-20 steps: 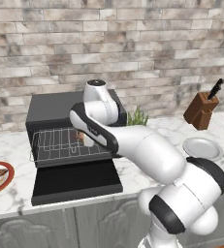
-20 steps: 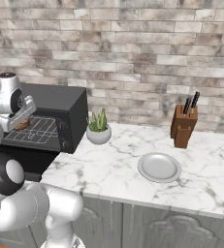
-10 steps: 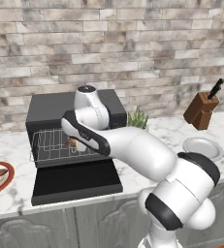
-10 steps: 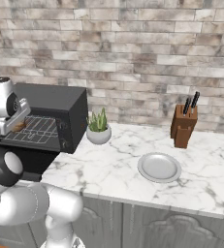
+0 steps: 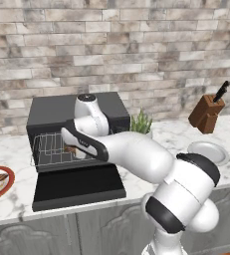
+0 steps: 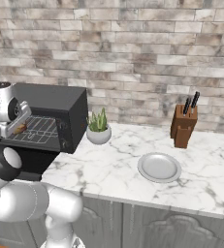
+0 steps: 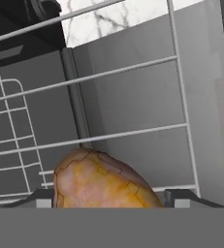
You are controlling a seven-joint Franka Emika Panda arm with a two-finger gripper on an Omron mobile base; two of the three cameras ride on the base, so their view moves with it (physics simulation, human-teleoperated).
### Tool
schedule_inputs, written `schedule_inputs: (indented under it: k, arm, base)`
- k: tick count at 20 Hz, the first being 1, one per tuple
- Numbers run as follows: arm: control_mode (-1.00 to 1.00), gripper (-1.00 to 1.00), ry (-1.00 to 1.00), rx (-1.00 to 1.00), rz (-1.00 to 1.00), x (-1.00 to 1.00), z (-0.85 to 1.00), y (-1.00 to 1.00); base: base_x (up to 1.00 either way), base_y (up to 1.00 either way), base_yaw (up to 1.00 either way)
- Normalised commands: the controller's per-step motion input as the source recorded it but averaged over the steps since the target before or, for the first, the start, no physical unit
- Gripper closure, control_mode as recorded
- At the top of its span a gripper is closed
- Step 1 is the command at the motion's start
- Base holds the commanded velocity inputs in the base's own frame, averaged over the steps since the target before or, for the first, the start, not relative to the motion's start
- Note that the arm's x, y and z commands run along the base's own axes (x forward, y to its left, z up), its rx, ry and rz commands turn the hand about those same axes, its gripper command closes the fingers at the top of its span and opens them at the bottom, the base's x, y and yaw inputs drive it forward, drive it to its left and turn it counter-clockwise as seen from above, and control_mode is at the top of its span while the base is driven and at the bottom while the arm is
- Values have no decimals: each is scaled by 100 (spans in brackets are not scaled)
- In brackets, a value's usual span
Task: Open the toaster oven door. Place the baguette on the bottom rack in the toaster oven and place the chicken drumstick on the top rack.
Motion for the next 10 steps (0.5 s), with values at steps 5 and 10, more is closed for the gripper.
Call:
schedule_inputs:
  k: [5,10]
  arm:
    - [-100,100,0,0,-17,6,-4,30]
    - [-100,100,-1,0,-18,3,-1,33]
  base:
    - [0,0,0]
    - [0,0,0]
